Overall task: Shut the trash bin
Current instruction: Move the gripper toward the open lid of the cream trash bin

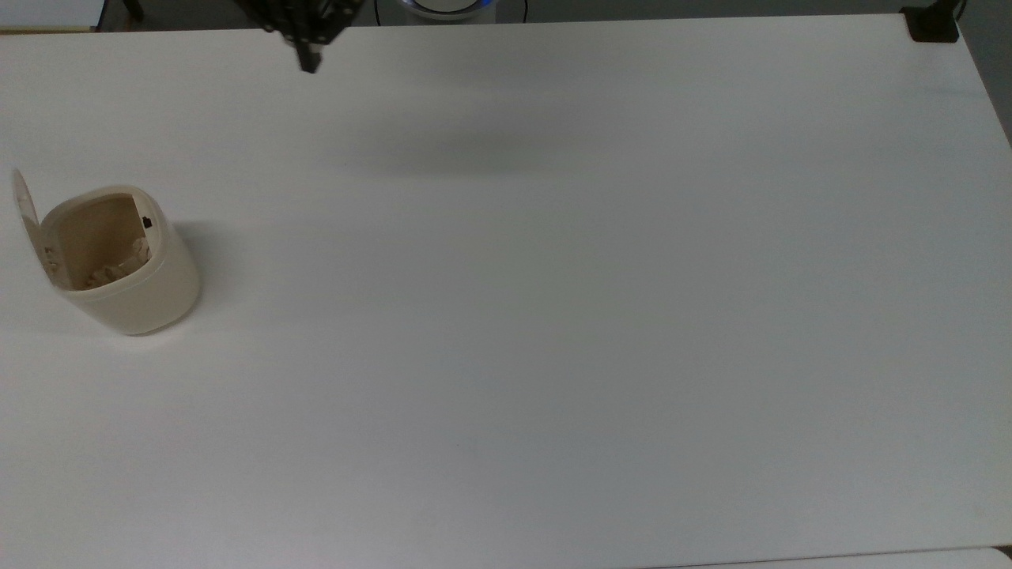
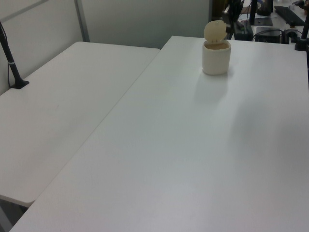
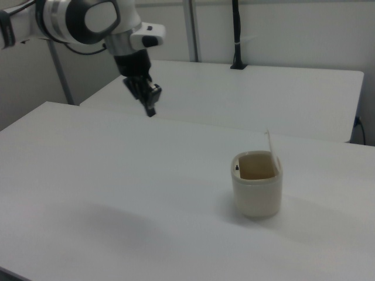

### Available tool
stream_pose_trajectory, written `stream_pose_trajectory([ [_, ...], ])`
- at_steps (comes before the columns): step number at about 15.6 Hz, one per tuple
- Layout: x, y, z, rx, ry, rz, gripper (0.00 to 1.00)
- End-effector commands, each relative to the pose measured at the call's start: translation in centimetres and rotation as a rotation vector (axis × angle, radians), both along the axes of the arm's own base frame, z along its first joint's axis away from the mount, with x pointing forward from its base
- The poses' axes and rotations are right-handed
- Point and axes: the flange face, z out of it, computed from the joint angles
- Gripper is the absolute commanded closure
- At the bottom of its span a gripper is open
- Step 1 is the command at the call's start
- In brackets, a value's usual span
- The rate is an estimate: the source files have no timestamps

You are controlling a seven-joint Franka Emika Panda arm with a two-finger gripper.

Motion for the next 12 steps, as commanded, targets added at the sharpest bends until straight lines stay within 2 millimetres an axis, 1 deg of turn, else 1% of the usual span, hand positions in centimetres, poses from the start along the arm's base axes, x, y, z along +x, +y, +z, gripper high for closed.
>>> stream_pose_trajectory([
  [1, 1.2, -5.5, -0.5, -0.09, -0.115, -0.286, 1.0],
  [3, 2.0, -8.8, -0.9, -0.121, -0.205, -0.414, 1.0],
  [5, 2.5, -11.2, -1.3, -0.164, -0.27, -0.488, 1.0],
  [6, 2.7, -12.9, -1.5, -0.175, -0.311, -0.543, 1.0],
  [7, 3.1, -15.0, -2.0, -0.184, -0.382, -0.622, 1.0],
  [10, 3.6, -18.6, -3.5, -0.23, -0.465, -0.709, 1.0],
  [11, 4.0, -20.1, -3.3, -0.25, -0.504, -0.74, 1.0],
  [12, 4.4, -21.0, -3.9, -0.261, -0.507, -0.759, 1.0],
])
